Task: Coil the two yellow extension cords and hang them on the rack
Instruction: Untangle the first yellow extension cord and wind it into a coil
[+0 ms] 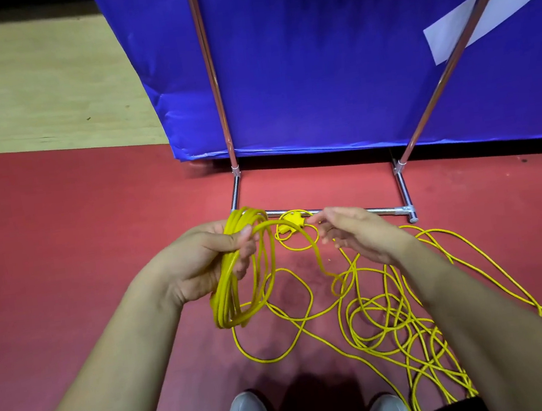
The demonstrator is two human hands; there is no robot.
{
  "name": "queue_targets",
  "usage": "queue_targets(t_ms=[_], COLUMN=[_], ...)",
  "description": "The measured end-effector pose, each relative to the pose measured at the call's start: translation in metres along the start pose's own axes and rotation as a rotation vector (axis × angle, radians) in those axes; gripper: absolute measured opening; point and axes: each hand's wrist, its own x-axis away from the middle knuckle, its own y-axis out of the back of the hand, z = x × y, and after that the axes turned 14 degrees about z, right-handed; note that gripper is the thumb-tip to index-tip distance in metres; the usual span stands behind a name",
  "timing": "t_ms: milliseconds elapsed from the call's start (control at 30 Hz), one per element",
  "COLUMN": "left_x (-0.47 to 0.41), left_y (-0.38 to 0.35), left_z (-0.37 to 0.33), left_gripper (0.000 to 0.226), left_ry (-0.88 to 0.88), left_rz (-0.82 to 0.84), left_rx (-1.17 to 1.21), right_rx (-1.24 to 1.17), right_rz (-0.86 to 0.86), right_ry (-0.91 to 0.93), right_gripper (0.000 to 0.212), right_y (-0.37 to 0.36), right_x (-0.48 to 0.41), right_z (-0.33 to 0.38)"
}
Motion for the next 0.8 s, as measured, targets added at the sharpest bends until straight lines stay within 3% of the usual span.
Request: queue_targets(t_ms=[100,267,333,400,433,500,567,633,733,800], left_x=[0.003,0.007,0.007,0.008,0.008,0.009,0.01,0.01,0.011,0.013], left_y=[0.009,0.012,0.012,0.012,0.012,0.012,0.012,0.013,0.015,0.015], left_z=[-0.003,-0.007,-0.008,-0.008,-0.007,-0.007,-0.007,-0.008,-0.009,-0.01], left_gripper=[0.052,0.035,0.033,0.032,0.031,0.029,0.028,0.029,0.03,0.033], left_ry=[-0.054,-0.15,-0.159,-0.148,-0.144,-0.156,-0.182,-0.202,-0.218,-0.202], left_rz=[0.03,0.11,0.128,0.15,0.158,0.172,0.175,0.156,0.123,0.101], left_rx=[0.053,0.098,0.104,0.097,0.092,0.093,0.103,0.109,0.118,0.087], right_rx=[0.337,0.204,0.224,0.273,0.305,0.366,0.402,0.377,0.409,0.345], right_rz=[0.114,0.118,-0.096,-0.423,-0.483,-0.313,-0.073,0.03,-0.041,-0.122], right_ry=[-0.074,-0.081,-0.018,0.058,0.095,0.107,-0.006,-0.059,-0.092,-0.112], right_gripper=[0.03,0.021,0.018,0.035,0.042,0.038,0.004,0.023,0.024,0.012], right_y=[-0.01,-0.031,-0.036,-0.032,-0.029,-0.026,-0.03,-0.033,-0.021,-0.011], right_x=[-0.006,-0.015,-0.022,-0.026,-0.025,-0.023,-0.02,-0.02,-0.016,-0.008], right_z=[-0.002,-0.024,-0.024,-0.021,-0.019,-0.019,-0.024,-0.032,-0.046,-0.051])
